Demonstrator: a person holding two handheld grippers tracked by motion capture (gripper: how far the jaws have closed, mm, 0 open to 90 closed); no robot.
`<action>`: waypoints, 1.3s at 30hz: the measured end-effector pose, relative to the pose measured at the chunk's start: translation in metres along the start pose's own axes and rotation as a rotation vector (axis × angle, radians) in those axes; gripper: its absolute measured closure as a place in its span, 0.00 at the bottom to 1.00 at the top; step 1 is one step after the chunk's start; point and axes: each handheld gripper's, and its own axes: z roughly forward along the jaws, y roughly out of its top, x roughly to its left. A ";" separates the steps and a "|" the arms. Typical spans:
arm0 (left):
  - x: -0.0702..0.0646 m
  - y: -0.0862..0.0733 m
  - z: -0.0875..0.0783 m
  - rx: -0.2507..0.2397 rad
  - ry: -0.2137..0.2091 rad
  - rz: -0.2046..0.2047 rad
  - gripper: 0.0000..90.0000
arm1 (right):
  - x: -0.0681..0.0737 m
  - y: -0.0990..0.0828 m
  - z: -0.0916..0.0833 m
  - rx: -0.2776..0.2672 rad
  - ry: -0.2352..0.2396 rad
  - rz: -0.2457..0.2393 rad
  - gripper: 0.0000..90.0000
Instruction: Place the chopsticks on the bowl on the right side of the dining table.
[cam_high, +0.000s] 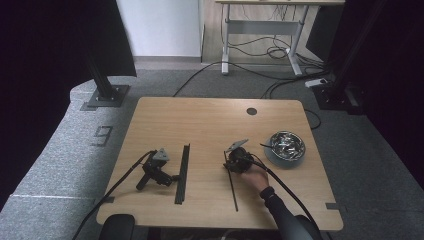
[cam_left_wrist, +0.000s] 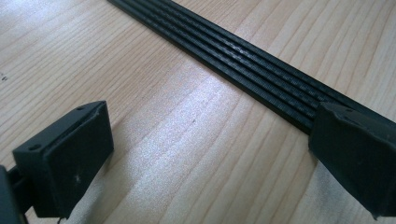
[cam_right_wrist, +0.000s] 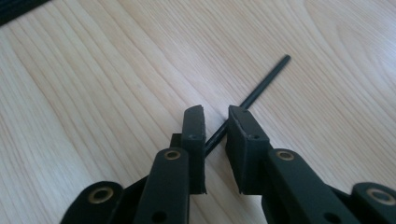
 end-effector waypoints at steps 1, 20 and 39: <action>0.000 0.000 0.000 0.000 0.000 0.000 0.00 | -0.002 -0.002 -0.001 0.000 -0.001 0.002 0.87; 0.000 0.000 0.000 0.000 0.000 0.000 0.00 | -0.036 -0.030 -0.027 0.038 -0.043 0.072 0.95; 0.000 0.000 0.000 0.000 0.000 0.001 0.00 | -0.054 -0.047 -0.044 0.077 -0.096 0.084 0.88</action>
